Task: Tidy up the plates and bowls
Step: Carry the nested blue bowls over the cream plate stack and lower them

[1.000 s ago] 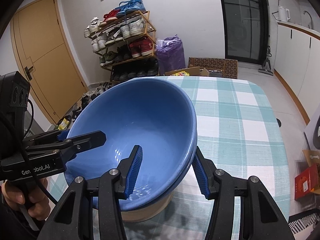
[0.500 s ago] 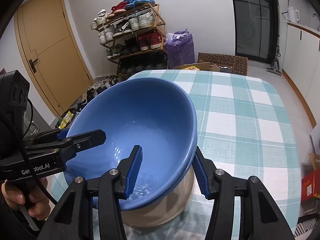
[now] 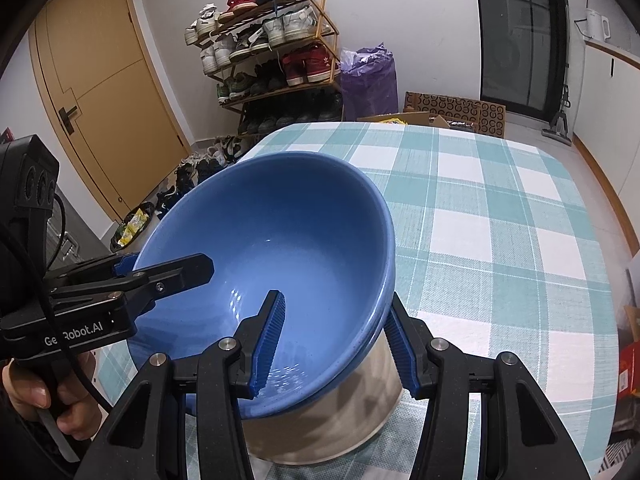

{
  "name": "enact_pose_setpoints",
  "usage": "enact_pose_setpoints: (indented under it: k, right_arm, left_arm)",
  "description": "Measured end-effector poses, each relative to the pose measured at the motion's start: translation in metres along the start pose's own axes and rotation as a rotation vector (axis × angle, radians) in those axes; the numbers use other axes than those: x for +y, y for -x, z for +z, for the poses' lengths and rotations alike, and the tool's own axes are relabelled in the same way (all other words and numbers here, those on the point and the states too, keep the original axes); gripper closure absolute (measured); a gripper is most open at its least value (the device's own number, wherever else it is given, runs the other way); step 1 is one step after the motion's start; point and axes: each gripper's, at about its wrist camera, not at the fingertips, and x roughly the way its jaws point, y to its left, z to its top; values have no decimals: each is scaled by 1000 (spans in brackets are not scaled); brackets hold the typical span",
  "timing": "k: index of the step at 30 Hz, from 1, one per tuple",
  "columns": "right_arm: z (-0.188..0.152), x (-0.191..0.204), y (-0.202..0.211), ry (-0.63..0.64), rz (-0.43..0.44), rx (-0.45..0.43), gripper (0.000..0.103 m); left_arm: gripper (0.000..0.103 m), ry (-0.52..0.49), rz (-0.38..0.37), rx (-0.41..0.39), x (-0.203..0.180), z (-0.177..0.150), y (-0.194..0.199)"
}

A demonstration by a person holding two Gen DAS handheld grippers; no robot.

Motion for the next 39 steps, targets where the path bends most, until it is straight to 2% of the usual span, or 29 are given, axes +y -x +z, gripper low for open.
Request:
enact_pose_setpoints:
  k: [12, 39]
  right_arm:
    - [-2, -1, -9, 8, -19, 12, 51]
    - [-1, -1, -12, 14, -29, 2, 51]
  left_arm:
    - [50, 1, 4, 8, 2, -2, -13]
    - [50, -4, 12, -4, 3, 3, -15]
